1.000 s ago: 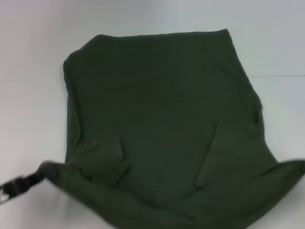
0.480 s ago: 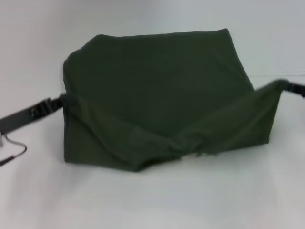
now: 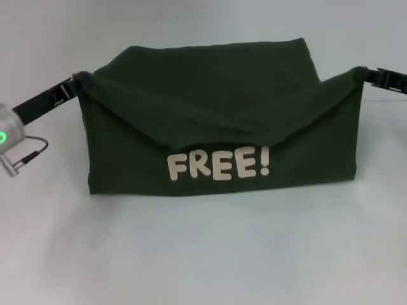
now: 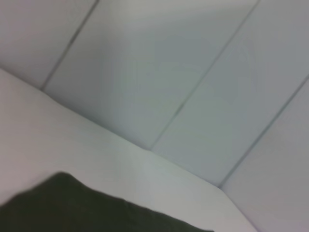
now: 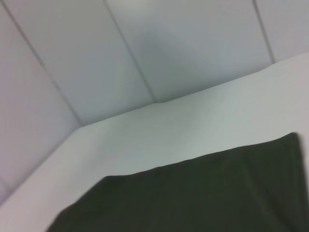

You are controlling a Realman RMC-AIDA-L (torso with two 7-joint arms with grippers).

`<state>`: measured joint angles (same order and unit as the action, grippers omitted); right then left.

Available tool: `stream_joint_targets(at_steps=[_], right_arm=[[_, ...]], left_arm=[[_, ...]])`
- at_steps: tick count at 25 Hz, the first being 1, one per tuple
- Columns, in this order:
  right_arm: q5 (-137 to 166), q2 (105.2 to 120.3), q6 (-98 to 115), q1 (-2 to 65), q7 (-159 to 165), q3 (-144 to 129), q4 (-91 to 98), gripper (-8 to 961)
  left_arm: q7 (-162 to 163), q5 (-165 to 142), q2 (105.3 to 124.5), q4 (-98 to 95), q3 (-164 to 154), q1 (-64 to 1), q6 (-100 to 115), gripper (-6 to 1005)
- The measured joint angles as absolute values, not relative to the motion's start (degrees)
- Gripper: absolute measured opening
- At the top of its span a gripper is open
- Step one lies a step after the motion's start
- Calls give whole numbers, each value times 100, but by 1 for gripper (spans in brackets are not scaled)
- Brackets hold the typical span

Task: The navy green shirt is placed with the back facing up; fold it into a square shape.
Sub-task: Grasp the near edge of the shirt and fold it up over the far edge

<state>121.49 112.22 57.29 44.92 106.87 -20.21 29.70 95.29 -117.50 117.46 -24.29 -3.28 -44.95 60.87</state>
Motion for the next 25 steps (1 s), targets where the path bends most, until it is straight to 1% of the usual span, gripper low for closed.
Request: stream_joint_targets(at_steps=[4,9,11,15,19,25], right_arm=[[12142,11280,4956,4720,10652,-2305,2762,125],[12135,11351,4307,4876,10484,-2388,2473,135],[12097,11382,4082,4914,10347,-2389,2335,139],[11795,11490,3670,4948,9886,-2391,2033,147],[11464,11619,3408,4925,9442,-2391,1876,155],[11400,11691,3344,4873,9329,-2391,1835,167]], left_arm=[[8944,-11417,11758,-2179,-327,-4648,5637,23],[7734,-10774,11823,-1687,-321,-4791,4933,22],[7315,-10571,11877,-1579,-300,-4801,4710,22],[6614,-10210,12009,-1520,-295,-4805,4402,22],[6234,-10165,12042,-1403,-295,-4806,4193,21],[6148,-10160,12091,-1380,-313,-4784,4172,24]])
